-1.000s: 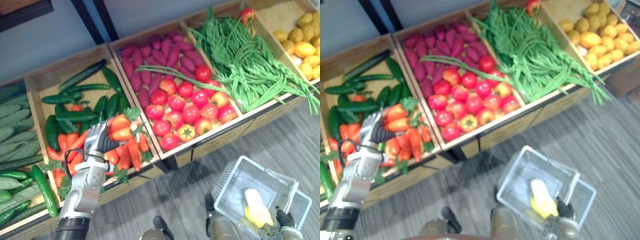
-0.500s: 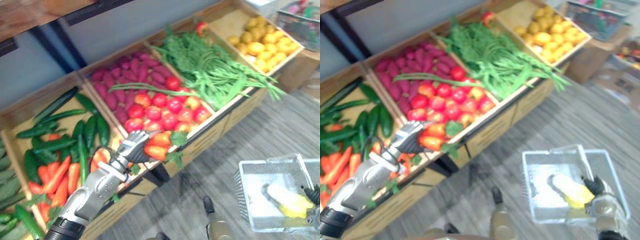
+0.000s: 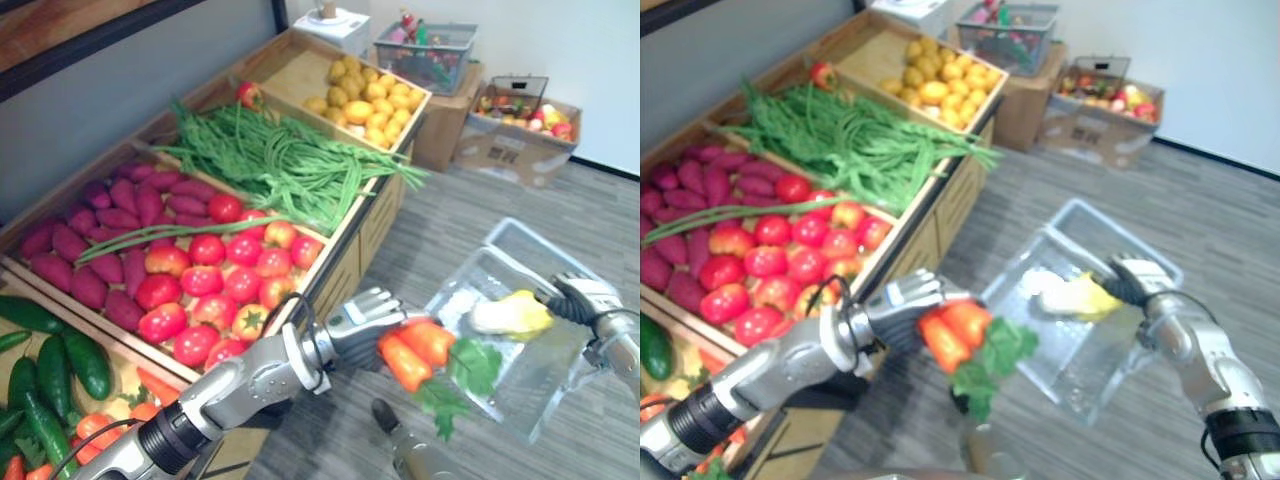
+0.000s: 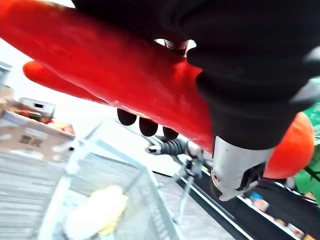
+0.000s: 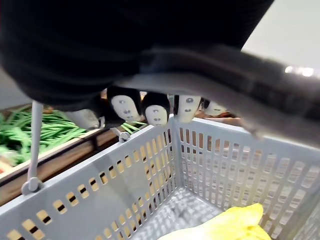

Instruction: Pick vegetable in the basket

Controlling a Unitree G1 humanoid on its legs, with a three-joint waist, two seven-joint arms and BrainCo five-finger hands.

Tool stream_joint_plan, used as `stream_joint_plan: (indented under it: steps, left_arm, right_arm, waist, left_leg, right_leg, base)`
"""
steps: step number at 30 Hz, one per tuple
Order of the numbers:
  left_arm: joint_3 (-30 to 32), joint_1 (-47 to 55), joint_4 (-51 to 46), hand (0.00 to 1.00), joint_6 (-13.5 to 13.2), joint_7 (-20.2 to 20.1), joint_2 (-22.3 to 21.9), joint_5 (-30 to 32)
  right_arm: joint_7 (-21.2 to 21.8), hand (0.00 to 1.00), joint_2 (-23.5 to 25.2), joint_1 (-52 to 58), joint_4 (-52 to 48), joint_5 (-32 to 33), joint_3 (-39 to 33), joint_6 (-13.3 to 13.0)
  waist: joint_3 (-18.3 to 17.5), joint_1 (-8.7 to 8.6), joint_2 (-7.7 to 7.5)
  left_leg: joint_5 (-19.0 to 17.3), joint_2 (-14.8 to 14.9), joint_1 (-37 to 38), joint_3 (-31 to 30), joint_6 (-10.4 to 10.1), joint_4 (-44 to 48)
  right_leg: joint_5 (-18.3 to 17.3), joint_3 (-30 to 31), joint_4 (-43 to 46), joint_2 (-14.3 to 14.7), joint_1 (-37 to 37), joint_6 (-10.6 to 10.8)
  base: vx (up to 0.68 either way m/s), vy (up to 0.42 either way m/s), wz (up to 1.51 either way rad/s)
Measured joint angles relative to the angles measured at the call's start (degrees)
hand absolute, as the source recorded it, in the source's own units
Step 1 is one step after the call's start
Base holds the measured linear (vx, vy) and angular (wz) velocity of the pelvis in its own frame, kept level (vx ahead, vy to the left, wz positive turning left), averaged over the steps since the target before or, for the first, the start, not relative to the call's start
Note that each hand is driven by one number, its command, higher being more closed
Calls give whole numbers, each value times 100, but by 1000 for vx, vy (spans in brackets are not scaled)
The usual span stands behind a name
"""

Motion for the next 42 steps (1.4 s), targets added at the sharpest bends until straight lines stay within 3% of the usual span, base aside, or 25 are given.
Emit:
stream_joint_plan:
  steps: [6, 15, 29, 34, 40, 41, 42]
  left_arm:
    - [-775, -253, 29, 100, -49, -210, -159, -48]
    - [-1514, -428, 548, 100, -118, -355, -465, -40]
    - [-1562, -483, 1948, 100, 9, -391, -1414, 307]
    - [-1423, -529, 2672, 100, 103, -294, -1896, 312]
    - [-1059, -714, 3740, 100, 349, 26, -2453, 982]
    - [-972, -715, 3908, 0, 386, 49, -2556, 1035]
    - [-908, -729, 4084, 0, 460, 116, -2681, 1207]
  right_arm:
    - [3, 100, -460, -306, -484, -12, 595, -337]
    - [44, 100, -997, -353, -942, -42, 930, -328]
    - [407, 100, -1047, -1126, -1823, 198, 1991, -635]
    - [645, 100, -1045, -1184, -1857, 510, 2096, -608]
    - [811, 100, -994, -1373, -1867, 534, 2154, -575]
    - [836, 100, -988, -1391, -1871, 534, 2154, -575]
    - [857, 100, -986, -1392, -1872, 534, 2154, -575]
  waist:
    - [-47, -42, -6]
    - [-321, -161, -10]
    - [-372, -278, -17]
    - [-375, -291, -23]
    - [-378, -293, -32]
    - [-377, -294, -34]
    - [-376, -292, -38]
  left_leg:
    - [-171, 135, 161, 299, -44, 351]
    - [-278, 299, 261, 575, -109, 621]
    - [-304, 333, 372, 795, -153, 684]
    - [-309, 332, 375, 824, -161, 678]
    - [-309, 313, 374, 834, -162, 668]
    - [-309, 301, 374, 840, -162, 665]
    - [-309, 292, 373, 844, -162, 662]
  right_leg:
    - [-31, 190, 93, 143, -18, 29]
    - [-12, 322, 199, 343, -119, 4]
    - [-2, 366, 230, 439, -161, -2]
    - [-3, 381, 233, 457, -173, -2]
    - [-3, 400, 246, 460, -187, -2]
    - [-3, 415, 251, 461, -196, -2]
    - [-3, 425, 255, 461, -201, -2]
  base:
    - [-36, -22, -22]
    - [-1, -22, -17]
    - [21, -18, -7]
    - [32, -9, -3]
    - [3, -3, -1]
    - [20, -17, -5]
    - [19, -16, -4]
